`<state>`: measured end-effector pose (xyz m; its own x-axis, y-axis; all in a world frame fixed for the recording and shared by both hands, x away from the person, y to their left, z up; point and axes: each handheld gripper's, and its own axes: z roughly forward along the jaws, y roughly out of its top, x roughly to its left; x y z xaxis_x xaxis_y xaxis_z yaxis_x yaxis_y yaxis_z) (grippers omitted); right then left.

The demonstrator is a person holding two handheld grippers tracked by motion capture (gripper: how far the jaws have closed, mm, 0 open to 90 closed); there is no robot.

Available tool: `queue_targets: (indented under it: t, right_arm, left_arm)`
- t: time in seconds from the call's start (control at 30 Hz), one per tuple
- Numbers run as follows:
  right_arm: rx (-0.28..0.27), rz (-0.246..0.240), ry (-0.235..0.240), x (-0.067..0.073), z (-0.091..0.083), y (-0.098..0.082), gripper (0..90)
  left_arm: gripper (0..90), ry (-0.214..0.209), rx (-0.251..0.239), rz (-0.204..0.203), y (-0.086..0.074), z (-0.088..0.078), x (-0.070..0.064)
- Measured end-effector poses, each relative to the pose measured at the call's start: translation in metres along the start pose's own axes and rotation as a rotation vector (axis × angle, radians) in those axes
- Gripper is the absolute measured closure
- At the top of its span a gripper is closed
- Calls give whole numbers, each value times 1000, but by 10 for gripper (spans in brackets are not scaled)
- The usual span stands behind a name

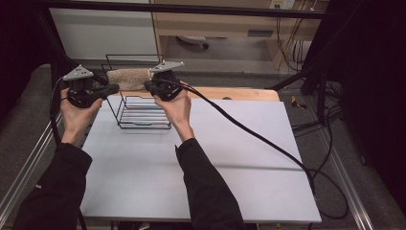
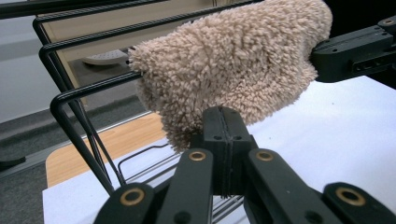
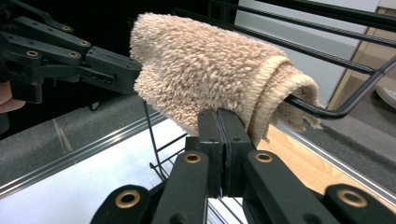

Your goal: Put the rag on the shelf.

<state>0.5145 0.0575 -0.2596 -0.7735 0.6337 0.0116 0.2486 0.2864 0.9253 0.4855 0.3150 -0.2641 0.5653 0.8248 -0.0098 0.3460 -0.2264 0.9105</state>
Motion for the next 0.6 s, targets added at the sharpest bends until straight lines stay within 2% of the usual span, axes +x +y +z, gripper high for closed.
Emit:
queue_targets:
  t: [0.23,0.43,0.5,0.6]
  right_arm:
    - [-3,-9,0,0,-2,-2,856]
    - [-17,-18,10,0,-19,-13,746]
    - [-23,-14,8,-1,-26,-18,661]
    - [-19,-15,9,-2,-37,-27,613]
  left_arm:
    - [879,-2,-5,-5,-2,-3,-1]
    - [773,-14,-14,-24,-7,-15,-5]
    - [728,-15,-8,-29,-10,-17,-8]
    - [668,-20,1,-32,-16,-19,-12]
